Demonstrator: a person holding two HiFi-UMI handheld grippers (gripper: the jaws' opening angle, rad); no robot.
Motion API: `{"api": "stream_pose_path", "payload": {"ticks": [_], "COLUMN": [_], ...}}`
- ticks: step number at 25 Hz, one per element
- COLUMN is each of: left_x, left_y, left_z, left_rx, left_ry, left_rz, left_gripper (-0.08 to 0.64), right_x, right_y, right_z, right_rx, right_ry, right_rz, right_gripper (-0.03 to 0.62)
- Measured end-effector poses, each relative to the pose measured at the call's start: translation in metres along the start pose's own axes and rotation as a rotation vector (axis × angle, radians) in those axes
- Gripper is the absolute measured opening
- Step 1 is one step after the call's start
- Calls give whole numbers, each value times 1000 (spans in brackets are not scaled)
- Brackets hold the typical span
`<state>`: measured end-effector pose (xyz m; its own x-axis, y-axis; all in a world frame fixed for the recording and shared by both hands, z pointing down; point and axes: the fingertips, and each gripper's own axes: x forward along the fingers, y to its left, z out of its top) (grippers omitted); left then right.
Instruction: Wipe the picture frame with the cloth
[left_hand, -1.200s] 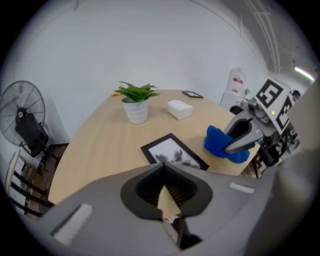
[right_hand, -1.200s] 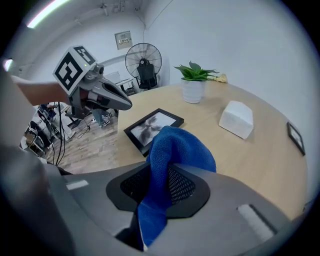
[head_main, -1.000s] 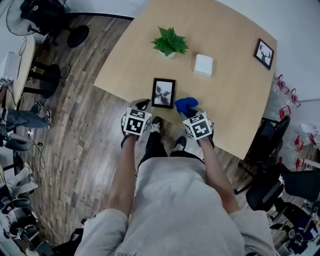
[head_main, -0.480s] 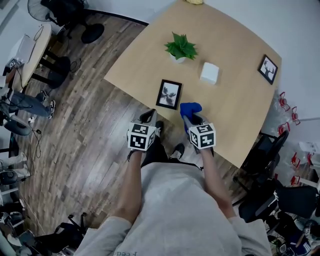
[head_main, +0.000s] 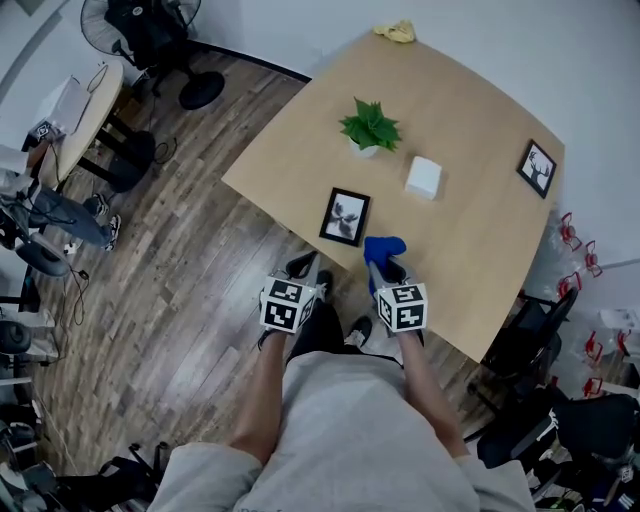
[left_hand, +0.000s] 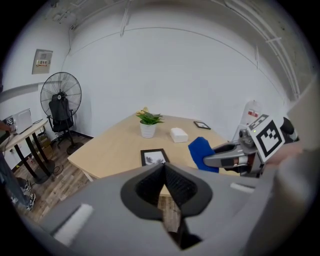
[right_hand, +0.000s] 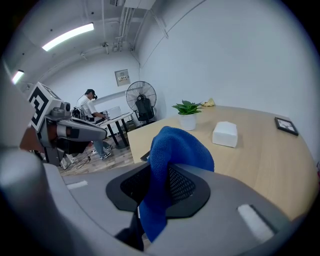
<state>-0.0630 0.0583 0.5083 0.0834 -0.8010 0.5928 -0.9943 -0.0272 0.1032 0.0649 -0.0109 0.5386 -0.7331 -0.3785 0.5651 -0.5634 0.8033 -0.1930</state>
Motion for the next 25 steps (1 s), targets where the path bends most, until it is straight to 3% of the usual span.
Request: {"api": "stream_pose_path", "payload": {"ticks": [4,10,25], "left_x": [-2,-2,-9], "left_y": [1,-16,-25], "left_z": [3,-3,-1], "left_rx": [5,-28,3], "left_ry": [-5,-5,-10], "left_rz": [3,-74,-72], "left_gripper": [52,52,52], "right_x": [0,1,-12], "right_y": [0,9,11], "right_z": [1,3,4], "right_rx": [8,-28,-74], "right_ry": [-1,2,-8], "right_rz": [7,31,30], "right_gripper": [80,80,80]}}
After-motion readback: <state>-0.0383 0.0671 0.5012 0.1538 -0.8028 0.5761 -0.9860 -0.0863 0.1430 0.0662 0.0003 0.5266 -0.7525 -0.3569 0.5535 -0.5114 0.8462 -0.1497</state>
